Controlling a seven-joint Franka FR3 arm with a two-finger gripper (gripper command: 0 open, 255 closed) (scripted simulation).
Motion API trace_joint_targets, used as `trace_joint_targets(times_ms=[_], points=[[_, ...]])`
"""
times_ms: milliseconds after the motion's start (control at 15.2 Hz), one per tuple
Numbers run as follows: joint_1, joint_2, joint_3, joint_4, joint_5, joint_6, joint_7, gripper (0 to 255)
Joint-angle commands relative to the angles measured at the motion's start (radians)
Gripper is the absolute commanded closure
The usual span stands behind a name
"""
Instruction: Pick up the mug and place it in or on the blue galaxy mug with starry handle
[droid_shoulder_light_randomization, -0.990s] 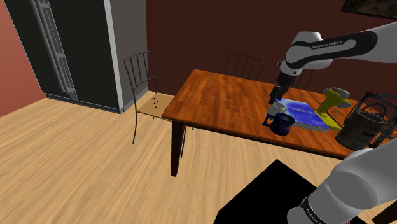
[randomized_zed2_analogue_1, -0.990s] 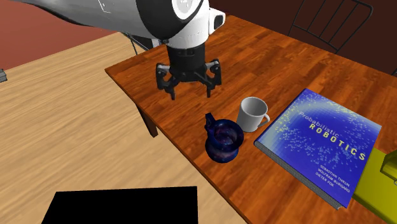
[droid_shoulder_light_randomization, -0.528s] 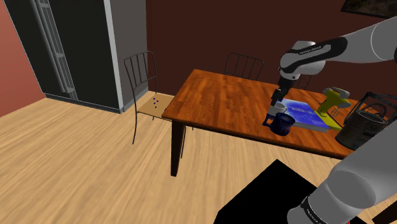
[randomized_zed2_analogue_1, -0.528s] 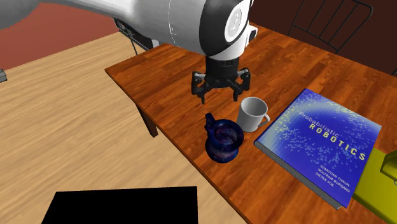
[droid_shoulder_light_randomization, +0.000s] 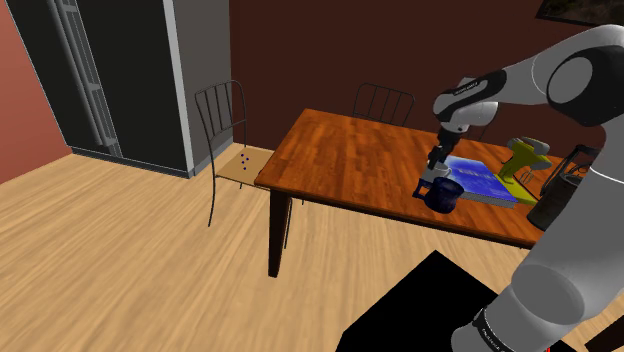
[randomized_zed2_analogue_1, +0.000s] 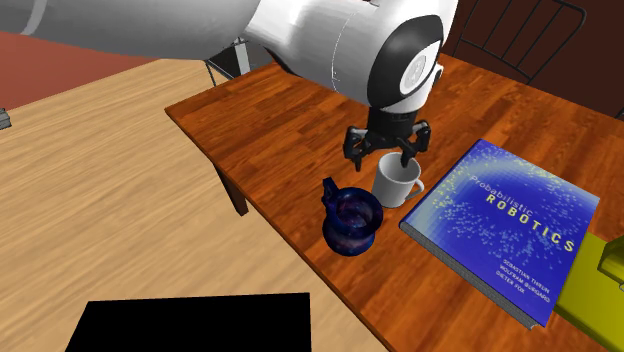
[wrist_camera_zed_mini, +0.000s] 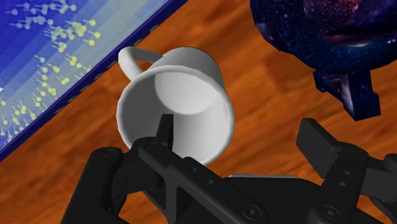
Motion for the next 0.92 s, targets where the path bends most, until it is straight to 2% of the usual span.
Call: trace_joint_targets(times_ms=[0,330,858], points=[[-0.005,0.024,0.001,0.001,0.014,0.020,-0.012,0],[-0.015,0.071,0.008,-0.023,0.047,0.085,-0.034,0],[-0.015,0.071,0.008,-0.023,0.047,0.085,-0.034,0]])
